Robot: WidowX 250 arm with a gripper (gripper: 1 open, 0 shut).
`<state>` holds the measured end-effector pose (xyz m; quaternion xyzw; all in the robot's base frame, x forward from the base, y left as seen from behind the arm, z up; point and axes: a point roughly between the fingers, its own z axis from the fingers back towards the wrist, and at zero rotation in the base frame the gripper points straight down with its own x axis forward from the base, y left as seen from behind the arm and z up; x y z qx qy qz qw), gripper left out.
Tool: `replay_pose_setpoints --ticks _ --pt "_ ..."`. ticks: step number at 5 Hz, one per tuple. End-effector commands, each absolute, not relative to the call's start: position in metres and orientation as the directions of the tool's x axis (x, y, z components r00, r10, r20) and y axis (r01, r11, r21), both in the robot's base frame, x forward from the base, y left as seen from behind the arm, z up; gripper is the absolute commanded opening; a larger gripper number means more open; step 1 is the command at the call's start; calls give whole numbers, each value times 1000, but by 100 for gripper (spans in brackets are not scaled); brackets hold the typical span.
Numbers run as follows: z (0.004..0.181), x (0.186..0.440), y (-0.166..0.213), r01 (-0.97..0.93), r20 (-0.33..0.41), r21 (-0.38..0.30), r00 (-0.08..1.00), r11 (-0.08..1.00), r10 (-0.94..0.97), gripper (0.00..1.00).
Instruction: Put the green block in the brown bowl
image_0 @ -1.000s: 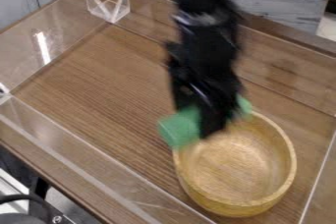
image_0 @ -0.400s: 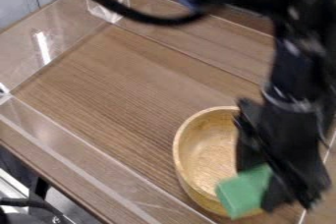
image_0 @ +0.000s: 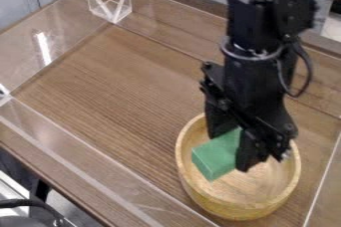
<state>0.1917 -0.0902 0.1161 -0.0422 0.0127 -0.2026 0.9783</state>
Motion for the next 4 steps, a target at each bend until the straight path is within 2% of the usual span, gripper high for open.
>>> replay_pose_setpoints --ticks 1,4 --pt "131 202 -85 377 69 -72 925 923 -373 0" --pt "131 204 -81 363 119 -41 927 931 -356 0"
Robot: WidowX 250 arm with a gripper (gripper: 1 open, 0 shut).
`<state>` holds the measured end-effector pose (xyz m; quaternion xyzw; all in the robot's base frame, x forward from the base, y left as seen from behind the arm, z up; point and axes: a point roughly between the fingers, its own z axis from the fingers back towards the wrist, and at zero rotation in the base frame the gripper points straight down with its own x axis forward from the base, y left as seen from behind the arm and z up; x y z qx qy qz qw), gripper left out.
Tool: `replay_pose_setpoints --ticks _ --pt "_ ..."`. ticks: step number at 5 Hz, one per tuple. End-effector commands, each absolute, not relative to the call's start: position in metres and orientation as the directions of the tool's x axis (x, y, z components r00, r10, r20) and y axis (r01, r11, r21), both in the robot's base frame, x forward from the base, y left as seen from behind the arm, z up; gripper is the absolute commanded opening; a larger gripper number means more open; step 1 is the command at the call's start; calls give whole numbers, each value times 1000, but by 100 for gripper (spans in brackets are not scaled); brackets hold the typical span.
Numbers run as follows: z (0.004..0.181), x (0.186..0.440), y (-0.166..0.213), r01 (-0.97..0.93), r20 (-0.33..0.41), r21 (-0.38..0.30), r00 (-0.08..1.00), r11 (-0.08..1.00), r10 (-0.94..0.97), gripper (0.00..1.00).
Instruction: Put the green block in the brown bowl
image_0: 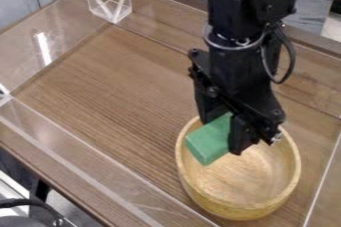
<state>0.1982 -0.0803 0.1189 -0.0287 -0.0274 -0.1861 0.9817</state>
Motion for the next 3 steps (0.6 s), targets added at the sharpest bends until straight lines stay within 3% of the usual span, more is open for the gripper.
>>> replay_pose_setpoints --ticks 1,3 --pt "129 204 -82 365 131 -36 925 930 -358 0" --pt "123 206 -83 366 151 -31 922 930 -358 0"
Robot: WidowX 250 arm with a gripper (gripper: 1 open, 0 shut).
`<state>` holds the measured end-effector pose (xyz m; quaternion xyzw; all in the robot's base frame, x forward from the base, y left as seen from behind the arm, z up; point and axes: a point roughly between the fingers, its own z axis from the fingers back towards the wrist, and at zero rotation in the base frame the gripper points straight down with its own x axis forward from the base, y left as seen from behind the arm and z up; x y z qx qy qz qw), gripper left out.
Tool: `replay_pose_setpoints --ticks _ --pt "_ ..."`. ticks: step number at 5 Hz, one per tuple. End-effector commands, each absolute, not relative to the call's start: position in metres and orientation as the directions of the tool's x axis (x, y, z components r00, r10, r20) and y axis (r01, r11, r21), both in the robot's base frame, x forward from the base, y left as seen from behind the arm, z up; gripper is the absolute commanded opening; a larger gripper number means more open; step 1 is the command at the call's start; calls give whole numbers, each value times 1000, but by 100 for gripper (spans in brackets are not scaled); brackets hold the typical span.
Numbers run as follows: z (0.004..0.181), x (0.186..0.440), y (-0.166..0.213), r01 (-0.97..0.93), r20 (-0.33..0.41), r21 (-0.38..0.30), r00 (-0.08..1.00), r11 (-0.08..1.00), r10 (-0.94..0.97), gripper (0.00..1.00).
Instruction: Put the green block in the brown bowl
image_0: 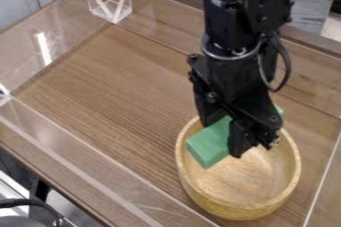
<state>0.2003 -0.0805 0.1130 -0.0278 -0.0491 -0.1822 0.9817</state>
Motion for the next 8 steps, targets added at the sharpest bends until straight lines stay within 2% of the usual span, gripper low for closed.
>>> replay_pose_setpoints --ticks 1,3,8 --pt "121 208 -83 366 159 -29 920 930 -357 0" --pt "116 211 -82 363 170 -32 920 931 -352 0" --pt "91 224 -74 343 170 -69 929 937 -328 0"
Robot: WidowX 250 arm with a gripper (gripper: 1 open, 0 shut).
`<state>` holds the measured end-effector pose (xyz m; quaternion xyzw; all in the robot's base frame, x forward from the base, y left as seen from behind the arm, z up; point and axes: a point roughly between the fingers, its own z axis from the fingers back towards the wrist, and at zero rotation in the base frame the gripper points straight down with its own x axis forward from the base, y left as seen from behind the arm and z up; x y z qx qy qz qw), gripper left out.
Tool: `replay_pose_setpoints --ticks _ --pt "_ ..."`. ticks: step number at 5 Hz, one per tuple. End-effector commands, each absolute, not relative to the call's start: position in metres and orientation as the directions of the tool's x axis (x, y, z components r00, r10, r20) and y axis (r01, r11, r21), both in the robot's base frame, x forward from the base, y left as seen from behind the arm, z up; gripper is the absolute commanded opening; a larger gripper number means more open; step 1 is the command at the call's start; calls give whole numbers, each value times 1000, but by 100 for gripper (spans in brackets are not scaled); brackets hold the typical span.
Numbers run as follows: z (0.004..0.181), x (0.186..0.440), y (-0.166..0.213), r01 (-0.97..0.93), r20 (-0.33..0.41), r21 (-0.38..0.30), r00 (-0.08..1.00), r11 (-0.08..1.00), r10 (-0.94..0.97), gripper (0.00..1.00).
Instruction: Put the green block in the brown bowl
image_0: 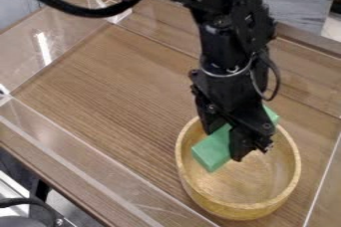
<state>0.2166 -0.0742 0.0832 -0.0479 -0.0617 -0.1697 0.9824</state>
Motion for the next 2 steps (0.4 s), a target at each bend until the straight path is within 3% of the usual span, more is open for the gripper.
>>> replay_pose_setpoints --ticks 1,2 --pt "87 225 -73 339 169 -77 931 937 -323 0" --pt "84 227 -71 336 168 -84 933 938 -319 0"
